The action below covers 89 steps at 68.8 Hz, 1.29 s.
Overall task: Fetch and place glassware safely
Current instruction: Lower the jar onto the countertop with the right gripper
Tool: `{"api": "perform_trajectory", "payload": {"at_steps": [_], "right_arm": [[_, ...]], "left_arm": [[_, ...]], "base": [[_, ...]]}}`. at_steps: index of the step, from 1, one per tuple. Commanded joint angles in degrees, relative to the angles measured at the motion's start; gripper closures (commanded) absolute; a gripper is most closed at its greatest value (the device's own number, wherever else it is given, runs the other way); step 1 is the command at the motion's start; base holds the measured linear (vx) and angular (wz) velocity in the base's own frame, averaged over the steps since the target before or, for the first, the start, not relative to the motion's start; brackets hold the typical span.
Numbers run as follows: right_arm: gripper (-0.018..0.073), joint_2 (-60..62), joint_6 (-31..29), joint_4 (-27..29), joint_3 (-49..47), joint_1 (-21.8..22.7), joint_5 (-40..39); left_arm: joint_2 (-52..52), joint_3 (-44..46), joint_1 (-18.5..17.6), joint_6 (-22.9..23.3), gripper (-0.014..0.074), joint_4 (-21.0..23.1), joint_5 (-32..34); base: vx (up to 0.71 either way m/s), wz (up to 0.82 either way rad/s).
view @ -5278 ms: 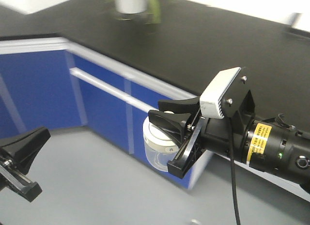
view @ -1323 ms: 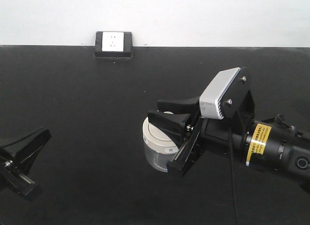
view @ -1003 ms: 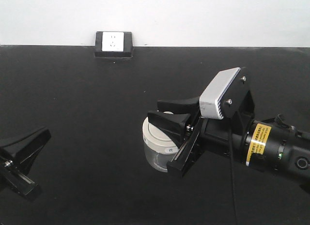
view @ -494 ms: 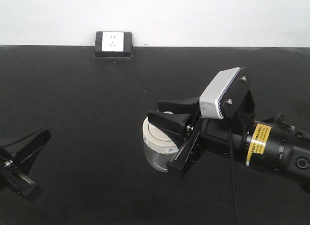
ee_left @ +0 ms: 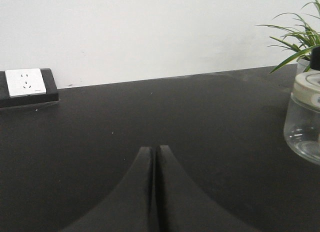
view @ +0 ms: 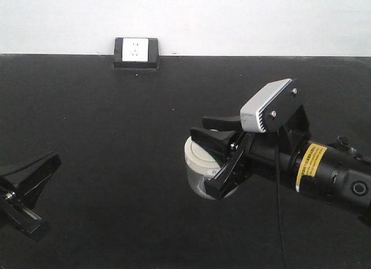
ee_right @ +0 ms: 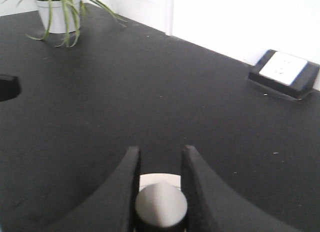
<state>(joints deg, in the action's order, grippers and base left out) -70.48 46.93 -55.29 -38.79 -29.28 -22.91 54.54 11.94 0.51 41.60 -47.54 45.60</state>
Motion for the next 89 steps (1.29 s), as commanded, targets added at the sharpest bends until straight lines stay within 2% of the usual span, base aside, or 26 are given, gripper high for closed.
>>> {"api": "perform_trajectory", "payload": {"at_steps": [1,8,16,21,34,48,63,79,89], "right_arm": [[0.0560,-0.49,-3.53,3.59,-2.01,2.58,-8.32],[0.0560,-3.79,-5.63,7.03,-2.01,5.70,-15.68],[0.0560,-8.53,-11.03,9.88,-2.15,8.66,-21.70],[0.0560,-11.73,-13.66,10.01,-3.11,9.63,-22.48],[0.0560,-21.07,-14.10,9.56,-8.02,11.88,-27.67],[0.0560,-29.27,-19.41,9.10,-13.46,12.41,-31.06],[0.0560,-36.86,-21.10,9.10,-17.38,12.41,-33.06],[0.0560,-42.41,-26.81,12.21,-18.10,12.41,-34.09],[0.0560,-45.16,-28.38,13.89,-18.10,12.41,-36.51]], "left_arm": [[-0.52,1.25,-0.30,0.48,0.0594,2.15,3.43],[-0.52,1.25,-0.30,0.48,0.0594,2.15,3.43],[-0.52,1.25,-0.30,0.48,0.0594,2.15,3.43],[-0.52,1.25,-0.30,0.48,0.0594,2.15,3.43],[-0.52,1.25,-0.30,0.48,0.0594,2.15,3.43],[-0.52,1.25,-0.30,0.48,0.0594,2.15,3.43],[-0.52,1.25,-0.30,0.48,0.0594,2.15,3.43],[-0.52,1.25,-0.30,0.48,0.0594,2.15,3.43],[-0.52,1.25,-0.30,0.48,0.0594,2.15,3.43]], "base": [[0.00,0.00],[0.00,0.00],[0.00,0.00],[0.00,0.00],[0.00,0.00],[0.00,0.00],[0.00,0.00],[0.00,0.00],[0.00,0.00]]}}
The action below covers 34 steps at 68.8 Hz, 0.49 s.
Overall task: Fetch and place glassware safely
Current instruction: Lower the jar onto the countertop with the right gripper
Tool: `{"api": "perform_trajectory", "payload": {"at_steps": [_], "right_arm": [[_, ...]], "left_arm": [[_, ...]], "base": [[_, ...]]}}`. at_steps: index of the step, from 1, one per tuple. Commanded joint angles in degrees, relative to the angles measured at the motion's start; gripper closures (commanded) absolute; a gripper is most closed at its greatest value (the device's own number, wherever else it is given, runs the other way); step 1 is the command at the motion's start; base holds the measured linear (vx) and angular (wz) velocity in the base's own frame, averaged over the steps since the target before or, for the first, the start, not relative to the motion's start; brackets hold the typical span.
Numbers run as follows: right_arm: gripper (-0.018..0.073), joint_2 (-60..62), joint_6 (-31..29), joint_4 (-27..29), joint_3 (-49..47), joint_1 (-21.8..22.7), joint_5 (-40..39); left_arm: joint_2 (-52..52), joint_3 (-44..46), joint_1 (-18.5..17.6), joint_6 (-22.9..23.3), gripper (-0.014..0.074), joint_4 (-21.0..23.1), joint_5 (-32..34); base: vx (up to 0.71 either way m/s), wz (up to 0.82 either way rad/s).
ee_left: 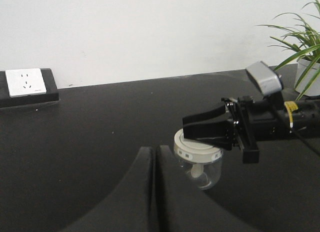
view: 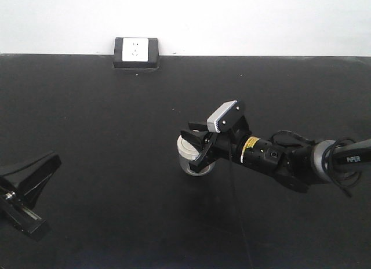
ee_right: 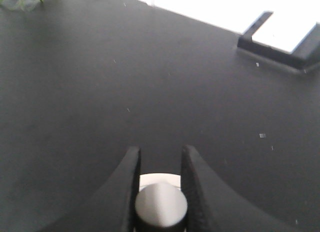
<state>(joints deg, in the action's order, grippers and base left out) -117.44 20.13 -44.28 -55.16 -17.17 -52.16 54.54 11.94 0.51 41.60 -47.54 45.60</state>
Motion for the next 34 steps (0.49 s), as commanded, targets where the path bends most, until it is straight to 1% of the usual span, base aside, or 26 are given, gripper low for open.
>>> {"api": "perform_trajectory", "payload": {"at_steps": [1,8,21,30,34], "right_arm": [[0.0560,1.53,-1.58,3.10,-1.72,0.30,-7.60],[0.0560,0.09,-1.63,3.79,-1.72,0.30,-9.47],[0.0550,-0.51,-1.63,3.74,-1.66,0.30,-9.49],[0.0495,-0.51,-1.63,3.74,-1.66,0.30,-9.49],[0.0438,-0.51,-1.63,3.74,-1.66,0.30,-9.54]], "left_arm": [[-0.52,1.25,-0.30,0.48,0.0594,2.15,3.43],[-0.52,1.25,-0.30,0.48,0.0594,2.15,3.43],[-0.52,1.25,-0.30,0.48,0.0594,2.15,3.43],[-0.52,1.25,-0.30,0.48,0.0594,2.15,3.43],[-0.52,1.25,-0.30,0.48,0.0594,2.15,3.43]], "base": [[0.00,0.00],[0.00,0.00],[0.00,0.00],[0.00,0.00],[0.00,0.00]]}}
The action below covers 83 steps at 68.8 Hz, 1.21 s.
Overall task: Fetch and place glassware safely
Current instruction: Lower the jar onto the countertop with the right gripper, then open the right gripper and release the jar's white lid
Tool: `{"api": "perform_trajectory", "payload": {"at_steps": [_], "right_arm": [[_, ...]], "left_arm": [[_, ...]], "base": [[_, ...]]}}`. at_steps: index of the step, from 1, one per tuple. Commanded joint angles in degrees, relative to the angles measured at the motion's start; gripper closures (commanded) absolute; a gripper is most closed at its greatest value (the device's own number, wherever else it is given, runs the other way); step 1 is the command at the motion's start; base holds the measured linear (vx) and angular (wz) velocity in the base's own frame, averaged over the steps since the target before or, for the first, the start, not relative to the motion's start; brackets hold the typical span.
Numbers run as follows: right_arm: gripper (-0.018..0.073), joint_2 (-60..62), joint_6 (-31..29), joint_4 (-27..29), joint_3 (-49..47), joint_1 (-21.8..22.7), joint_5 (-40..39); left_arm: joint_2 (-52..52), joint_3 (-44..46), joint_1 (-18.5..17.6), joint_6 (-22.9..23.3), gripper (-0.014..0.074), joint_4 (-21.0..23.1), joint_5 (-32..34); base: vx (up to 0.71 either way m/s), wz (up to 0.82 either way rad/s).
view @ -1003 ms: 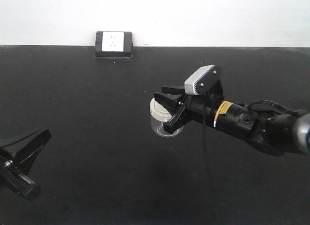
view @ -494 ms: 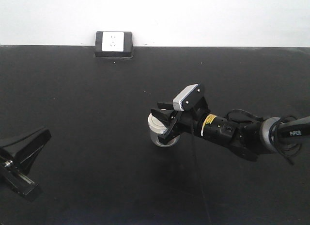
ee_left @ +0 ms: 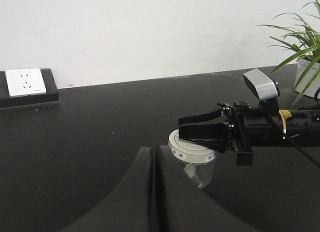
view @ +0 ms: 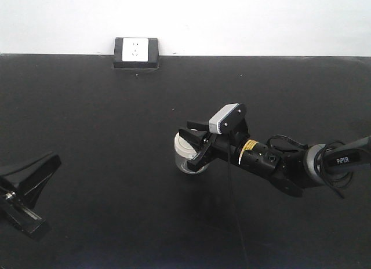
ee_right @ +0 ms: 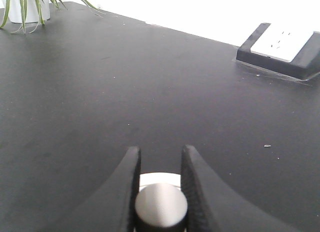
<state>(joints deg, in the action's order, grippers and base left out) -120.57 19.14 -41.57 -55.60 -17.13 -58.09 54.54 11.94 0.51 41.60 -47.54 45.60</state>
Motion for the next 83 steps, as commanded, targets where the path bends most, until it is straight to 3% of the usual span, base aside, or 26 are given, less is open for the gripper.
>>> {"api": "perform_trajectory", "payload": {"at_steps": [1,22,33,57,66,78,83], "right_arm": [[0.0425,2.62,-0.65,1.03,-1.22,0.27,-3.68],[0.0013,2.62,-0.59,1.07,-1.17,0.27,-7.38],[-0.0092,2.62,-0.47,1.07,-1.17,0.27,-7.38],[-0.0055,7.04,0.04,1.07,-1.04,0.27,-6.36],[-0.0019,12.32,3.01,1.01,-1.04,0.27,-2.91],[0.0087,21.80,9.47,0.89,-1.00,0.27,3.47],[0.0185,26.41,11.50,0.85,-1.00,0.27,7.07]], "left_arm": [[-0.52,1.25,-0.30,0.48,0.0594,2.15,3.43],[-0.52,1.25,-0.30,0.48,0.0594,2.15,3.43],[-0.52,1.25,-0.30,0.48,0.0594,2.15,3.43],[-0.52,1.25,-0.30,0.48,0.0594,2.15,3.43],[-0.52,1.25,-0.30,0.48,0.0594,2.15,3.43],[-0.52,1.25,-0.30,0.48,0.0594,2.15,3.43],[-0.52,1.25,-0.30,0.48,0.0594,2.15,3.43]], "base": [[0.00,0.00],[0.00,0.00],[0.00,0.00],[0.00,0.00],[0.00,0.00],[0.00,0.00],[0.00,0.00]]}}
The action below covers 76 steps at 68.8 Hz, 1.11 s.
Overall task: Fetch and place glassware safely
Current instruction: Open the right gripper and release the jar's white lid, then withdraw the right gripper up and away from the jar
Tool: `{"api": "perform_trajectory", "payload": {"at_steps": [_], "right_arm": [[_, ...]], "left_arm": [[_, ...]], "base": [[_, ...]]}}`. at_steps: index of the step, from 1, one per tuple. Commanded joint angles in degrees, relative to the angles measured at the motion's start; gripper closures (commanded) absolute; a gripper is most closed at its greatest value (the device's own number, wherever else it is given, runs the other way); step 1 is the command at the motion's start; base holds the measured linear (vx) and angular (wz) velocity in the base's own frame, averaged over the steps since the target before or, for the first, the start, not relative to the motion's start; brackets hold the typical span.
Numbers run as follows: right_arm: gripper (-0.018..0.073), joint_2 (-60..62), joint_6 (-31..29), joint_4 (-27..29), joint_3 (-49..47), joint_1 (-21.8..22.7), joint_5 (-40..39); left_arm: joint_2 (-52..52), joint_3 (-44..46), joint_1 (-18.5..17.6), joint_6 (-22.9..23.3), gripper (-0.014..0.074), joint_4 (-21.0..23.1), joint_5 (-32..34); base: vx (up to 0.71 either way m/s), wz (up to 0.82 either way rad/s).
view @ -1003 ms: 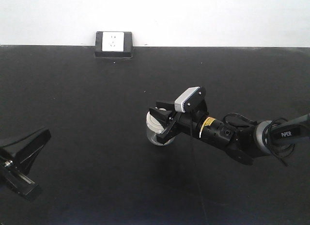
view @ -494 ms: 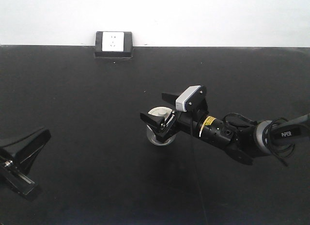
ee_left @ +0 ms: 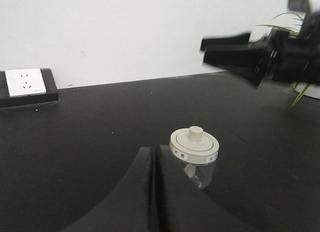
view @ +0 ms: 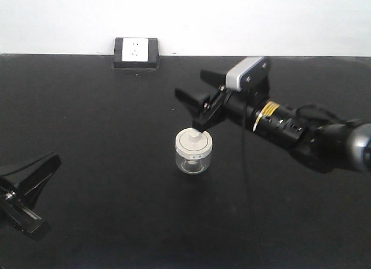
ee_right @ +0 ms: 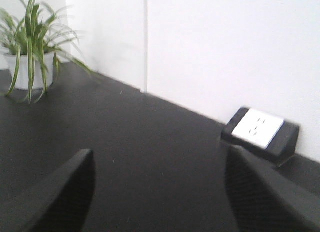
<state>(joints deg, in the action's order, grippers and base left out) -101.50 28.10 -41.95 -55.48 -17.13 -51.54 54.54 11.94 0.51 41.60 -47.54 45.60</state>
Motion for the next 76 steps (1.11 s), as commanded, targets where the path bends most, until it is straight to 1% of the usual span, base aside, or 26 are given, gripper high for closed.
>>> {"api": "perform_trajectory", "payload": {"at_steps": [1,4,5,7,8,12,13,17,24,29,39,46,50,62,76], "right_arm": [[0.0208,8.17,3.07,1.23,-1.12,0.27,1.77],[0.0300,11.12,3.91,1.23,-1.12,0.27,4.51],[0.0345,12.35,4.27,1.23,-1.12,0.27,5.98],[0.0391,13.57,4.49,1.23,-1.12,0.27,7.43],[0.0440,14.78,4.57,1.23,-1.12,0.27,8.90],[0.0569,17.89,4.57,1.23,-1.12,0.27,12.96],[0.0575,18.65,4.62,1.23,-1.12,0.27,14.04],[0.0571,22.02,5.30,1.46,-1.12,0.27,19.40],[0.0568,27.30,8.18,1.75,-0.88,0.27,29.70],[0.0567,31.16,8.42,1.86,1.20,0.27,33.52],[0.0567,39.55,8.42,1.86,8.55,0.27,34.05],[0.0565,46.30,8.45,3.56,14.33,0.27,35.03],[0.0564,49.87,8.45,4.49,17.65,0.27,36.98],[0.0563,60.02,8.45,4.21,25.34,0.27,42.44],[0.0563,69.42,8.45,3.82,32.44,0.27,43.15]], "left_arm": [[-0.52,1.25,-0.30,0.48,0.0594,2.15,3.43],[-0.52,1.25,-0.30,0.48,0.0594,2.15,3.43],[-0.52,1.25,-0.30,0.48,0.0594,2.15,3.43],[-0.52,1.25,-0.30,0.48,0.0594,2.15,3.43],[-0.52,1.25,-0.30,0.48,0.0594,2.15,3.43],[-0.52,1.25,-0.30,0.48,0.0594,2.15,3.43],[-0.52,1.25,-0.30,0.48,0.0594,2.15,3.43],[-0.52,1.25,-0.30,0.48,0.0594,2.15,3.43],[-0.52,1.25,-0.30,0.48,0.0594,2.15,3.43],[-0.52,1.25,-0.30,0.48,0.0594,2.15,3.43],[-0.52,1.25,-0.30,0.48,0.0594,2.15,3.43],[-0.52,1.25,-0.30,0.48,0.0594,2.15,3.43],[-0.52,1.25,-0.30,0.48,0.0594,2.15,3.43],[-0.52,1.25,-0.30,0.48,0.0594,2.15,3.43],[-0.52,1.25,-0.30,0.48,0.0594,2.15,3.43]], "base": [[0.00,0.00],[0.00,0.00],[0.00,0.00],[0.00,0.00],[0.00,0.00],[0.00,0.00],[0.00,0.00],[0.00,0.00],[0.00,0.00],[0.00,0.00],[0.00,0.00],[0.00,0.00],[0.00,0.00],[0.00,0.00],[0.00,0.00]]}}
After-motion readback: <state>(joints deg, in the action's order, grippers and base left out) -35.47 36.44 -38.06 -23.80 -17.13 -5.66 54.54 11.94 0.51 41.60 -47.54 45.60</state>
